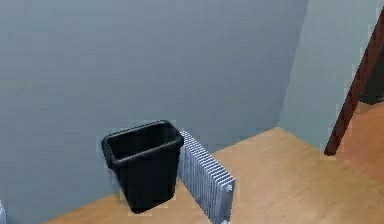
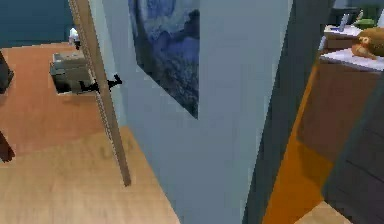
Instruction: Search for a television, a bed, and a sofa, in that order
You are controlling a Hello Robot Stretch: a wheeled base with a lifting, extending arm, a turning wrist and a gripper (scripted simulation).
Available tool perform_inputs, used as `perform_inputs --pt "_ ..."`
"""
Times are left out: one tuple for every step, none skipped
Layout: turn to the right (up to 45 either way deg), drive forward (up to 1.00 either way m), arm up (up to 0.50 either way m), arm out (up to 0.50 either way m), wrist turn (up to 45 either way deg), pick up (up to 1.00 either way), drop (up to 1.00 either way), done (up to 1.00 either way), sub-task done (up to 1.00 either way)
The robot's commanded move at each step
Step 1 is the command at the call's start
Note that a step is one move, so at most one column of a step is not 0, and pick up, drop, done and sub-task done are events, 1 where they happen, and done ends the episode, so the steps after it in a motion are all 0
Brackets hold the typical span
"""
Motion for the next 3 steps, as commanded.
perform_inputs --pt "45.0 0.00 0.00 0.00 0.0 0.00 0.00 0.00 0.00" --pt "6.0 0.00 0.00 0.00 0.0 0.00 0.00 0.00 0.00" --pt "0.0 0.30 0.00 0.00 0.0 0.00 0.00 0.00 0.00"
